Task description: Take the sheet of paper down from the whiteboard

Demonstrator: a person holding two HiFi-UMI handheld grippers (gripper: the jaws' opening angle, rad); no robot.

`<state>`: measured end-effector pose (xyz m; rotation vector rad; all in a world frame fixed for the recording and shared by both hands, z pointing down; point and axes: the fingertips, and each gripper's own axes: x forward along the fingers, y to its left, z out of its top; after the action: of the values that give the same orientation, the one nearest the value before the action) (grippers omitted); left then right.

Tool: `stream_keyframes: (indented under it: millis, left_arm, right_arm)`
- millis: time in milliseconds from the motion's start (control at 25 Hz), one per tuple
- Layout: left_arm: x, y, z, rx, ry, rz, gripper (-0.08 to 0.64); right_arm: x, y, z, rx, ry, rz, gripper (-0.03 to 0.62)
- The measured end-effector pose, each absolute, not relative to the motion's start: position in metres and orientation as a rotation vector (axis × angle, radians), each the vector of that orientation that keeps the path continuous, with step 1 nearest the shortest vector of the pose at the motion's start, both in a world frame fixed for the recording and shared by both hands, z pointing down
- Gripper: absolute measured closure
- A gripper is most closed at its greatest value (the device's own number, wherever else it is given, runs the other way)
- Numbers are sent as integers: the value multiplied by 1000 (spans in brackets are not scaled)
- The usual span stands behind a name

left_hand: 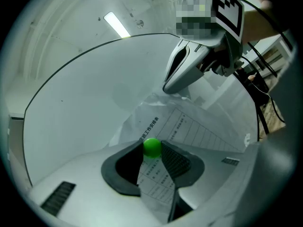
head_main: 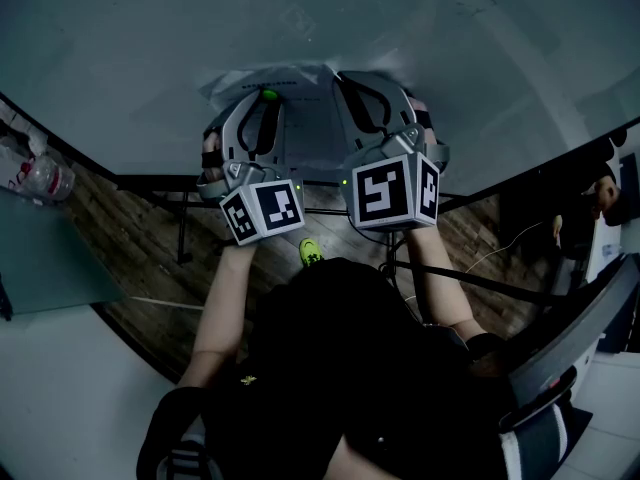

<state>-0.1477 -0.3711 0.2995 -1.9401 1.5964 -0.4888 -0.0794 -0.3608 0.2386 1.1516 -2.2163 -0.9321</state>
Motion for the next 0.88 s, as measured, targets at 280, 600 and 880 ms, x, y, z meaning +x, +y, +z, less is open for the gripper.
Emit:
stream_keyframes:
  millis: [280, 600, 880]
  left_arm:
    - [-148, -371, 300, -1934, 1593, -495, 413]
    - [-147, -369, 303, -1944, 1584, -513, 414]
    - [-143, -361, 310, -1971, 1566, -516, 414]
  right_arm:
    - [-79, -361, 239, 1148, -2252, -902, 561]
    - [-78, -357, 241, 1135, -2293, -861, 563]
    - [-76, -356, 241, 1138, -2321, -832, 565]
